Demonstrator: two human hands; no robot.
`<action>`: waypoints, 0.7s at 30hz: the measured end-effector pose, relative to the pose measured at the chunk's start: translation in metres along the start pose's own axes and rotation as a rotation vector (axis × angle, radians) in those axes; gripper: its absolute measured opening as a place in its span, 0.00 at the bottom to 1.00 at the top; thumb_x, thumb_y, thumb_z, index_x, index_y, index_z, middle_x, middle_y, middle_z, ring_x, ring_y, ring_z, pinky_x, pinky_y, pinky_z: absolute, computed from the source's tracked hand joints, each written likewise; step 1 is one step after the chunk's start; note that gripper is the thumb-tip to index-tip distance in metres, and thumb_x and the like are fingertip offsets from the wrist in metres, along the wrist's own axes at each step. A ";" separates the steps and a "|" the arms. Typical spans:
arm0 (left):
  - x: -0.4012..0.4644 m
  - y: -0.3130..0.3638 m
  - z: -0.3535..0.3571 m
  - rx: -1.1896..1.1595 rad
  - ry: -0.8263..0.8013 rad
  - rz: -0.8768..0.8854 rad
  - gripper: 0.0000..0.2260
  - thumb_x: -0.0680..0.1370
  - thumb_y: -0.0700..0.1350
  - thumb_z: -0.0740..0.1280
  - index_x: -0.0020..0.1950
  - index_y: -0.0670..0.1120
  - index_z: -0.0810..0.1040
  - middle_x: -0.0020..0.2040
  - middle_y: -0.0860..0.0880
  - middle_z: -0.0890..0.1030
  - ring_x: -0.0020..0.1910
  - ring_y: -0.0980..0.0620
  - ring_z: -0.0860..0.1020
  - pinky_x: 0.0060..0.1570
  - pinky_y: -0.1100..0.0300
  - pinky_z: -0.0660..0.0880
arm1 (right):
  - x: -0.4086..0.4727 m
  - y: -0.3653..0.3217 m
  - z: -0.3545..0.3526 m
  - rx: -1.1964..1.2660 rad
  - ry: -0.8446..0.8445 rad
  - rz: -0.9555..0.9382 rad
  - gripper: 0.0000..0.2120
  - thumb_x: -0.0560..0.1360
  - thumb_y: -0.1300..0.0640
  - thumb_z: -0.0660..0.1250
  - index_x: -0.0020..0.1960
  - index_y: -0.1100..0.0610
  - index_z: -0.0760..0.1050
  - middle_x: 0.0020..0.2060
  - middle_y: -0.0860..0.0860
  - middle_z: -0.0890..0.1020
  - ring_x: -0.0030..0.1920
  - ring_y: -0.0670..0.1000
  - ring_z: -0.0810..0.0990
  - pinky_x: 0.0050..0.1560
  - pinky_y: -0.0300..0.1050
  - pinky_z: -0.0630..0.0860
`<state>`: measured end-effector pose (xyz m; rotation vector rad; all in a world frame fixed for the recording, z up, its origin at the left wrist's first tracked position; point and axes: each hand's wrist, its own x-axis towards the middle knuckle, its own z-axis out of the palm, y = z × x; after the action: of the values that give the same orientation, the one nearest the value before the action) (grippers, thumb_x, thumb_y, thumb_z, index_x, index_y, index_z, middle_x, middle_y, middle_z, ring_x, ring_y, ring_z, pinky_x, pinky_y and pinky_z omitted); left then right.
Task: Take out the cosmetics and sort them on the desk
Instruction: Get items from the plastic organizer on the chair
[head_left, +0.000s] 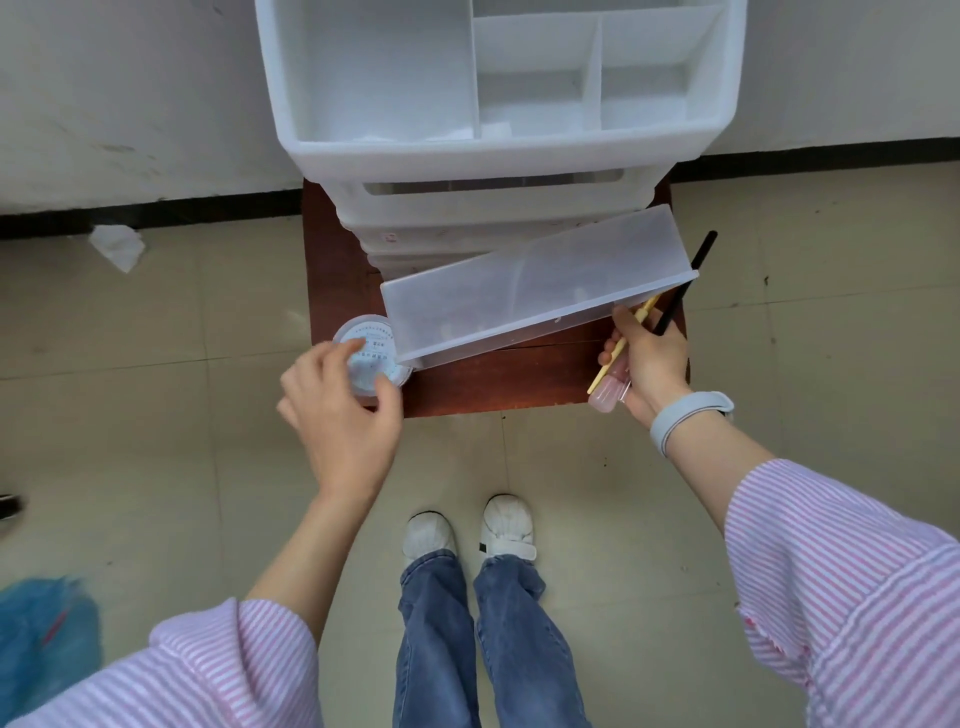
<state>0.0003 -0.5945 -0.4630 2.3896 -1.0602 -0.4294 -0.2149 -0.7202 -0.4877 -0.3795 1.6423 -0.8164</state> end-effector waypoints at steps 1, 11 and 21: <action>-0.006 0.004 0.002 0.039 -0.008 0.071 0.14 0.70 0.44 0.66 0.54 0.41 0.77 0.55 0.41 0.76 0.56 0.40 0.70 0.50 0.52 0.61 | 0.000 0.000 0.001 -0.002 0.003 0.000 0.06 0.74 0.63 0.66 0.41 0.58 0.70 0.27 0.52 0.70 0.24 0.48 0.69 0.25 0.40 0.69; -0.017 0.052 0.011 -0.283 -0.051 -0.016 0.11 0.76 0.38 0.64 0.58 0.37 0.73 0.56 0.42 0.76 0.55 0.43 0.74 0.55 0.57 0.70 | -0.026 0.000 -0.027 -0.089 0.055 -0.070 0.07 0.73 0.62 0.67 0.39 0.55 0.70 0.25 0.51 0.70 0.21 0.47 0.69 0.23 0.40 0.68; -0.030 0.052 -0.045 0.014 0.007 -0.019 0.10 0.78 0.40 0.62 0.57 0.39 0.75 0.46 0.41 0.83 0.42 0.37 0.80 0.42 0.50 0.71 | -0.089 -0.014 -0.073 -0.260 -0.122 0.014 0.05 0.73 0.59 0.68 0.47 0.59 0.76 0.24 0.49 0.72 0.22 0.45 0.70 0.22 0.37 0.69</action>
<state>-0.0301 -0.5886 -0.3944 2.4139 -1.0417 -0.4217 -0.2653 -0.6503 -0.4095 -0.5882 1.6377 -0.5579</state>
